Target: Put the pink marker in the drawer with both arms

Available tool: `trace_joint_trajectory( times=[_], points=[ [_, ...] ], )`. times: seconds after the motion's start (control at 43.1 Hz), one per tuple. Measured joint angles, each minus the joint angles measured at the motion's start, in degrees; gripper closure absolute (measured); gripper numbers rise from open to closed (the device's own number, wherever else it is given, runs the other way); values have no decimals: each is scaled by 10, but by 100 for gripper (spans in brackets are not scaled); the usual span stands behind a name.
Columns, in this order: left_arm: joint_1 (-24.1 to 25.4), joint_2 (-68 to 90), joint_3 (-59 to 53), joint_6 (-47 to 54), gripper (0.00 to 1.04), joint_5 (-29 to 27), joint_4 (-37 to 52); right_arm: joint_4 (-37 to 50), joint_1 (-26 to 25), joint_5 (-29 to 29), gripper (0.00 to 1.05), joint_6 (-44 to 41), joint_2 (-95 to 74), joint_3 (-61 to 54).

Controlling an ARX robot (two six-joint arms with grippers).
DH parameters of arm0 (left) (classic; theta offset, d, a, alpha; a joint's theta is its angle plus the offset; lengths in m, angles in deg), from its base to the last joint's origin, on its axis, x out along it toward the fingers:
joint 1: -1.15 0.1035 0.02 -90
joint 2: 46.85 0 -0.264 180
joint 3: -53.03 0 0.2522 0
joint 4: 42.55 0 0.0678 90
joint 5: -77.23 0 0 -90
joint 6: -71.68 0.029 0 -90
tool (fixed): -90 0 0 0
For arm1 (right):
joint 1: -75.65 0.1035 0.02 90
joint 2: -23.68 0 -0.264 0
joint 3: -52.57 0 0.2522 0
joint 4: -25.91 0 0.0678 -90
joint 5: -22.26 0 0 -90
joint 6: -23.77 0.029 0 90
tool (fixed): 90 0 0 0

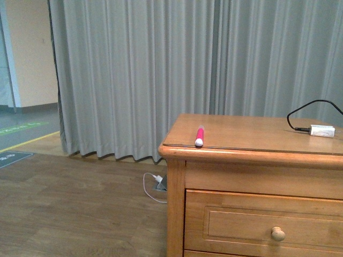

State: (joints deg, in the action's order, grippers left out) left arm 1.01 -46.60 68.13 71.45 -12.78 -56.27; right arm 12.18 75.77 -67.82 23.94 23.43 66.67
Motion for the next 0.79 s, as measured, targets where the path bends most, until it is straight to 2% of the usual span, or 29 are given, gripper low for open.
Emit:
trace_joint_trajectory(
  times=[0.789],
  points=[
    [0, 0, 0, 0, 6, 0, 0, 0, 0, 0, 8, 0, 0, 0]
  ],
)
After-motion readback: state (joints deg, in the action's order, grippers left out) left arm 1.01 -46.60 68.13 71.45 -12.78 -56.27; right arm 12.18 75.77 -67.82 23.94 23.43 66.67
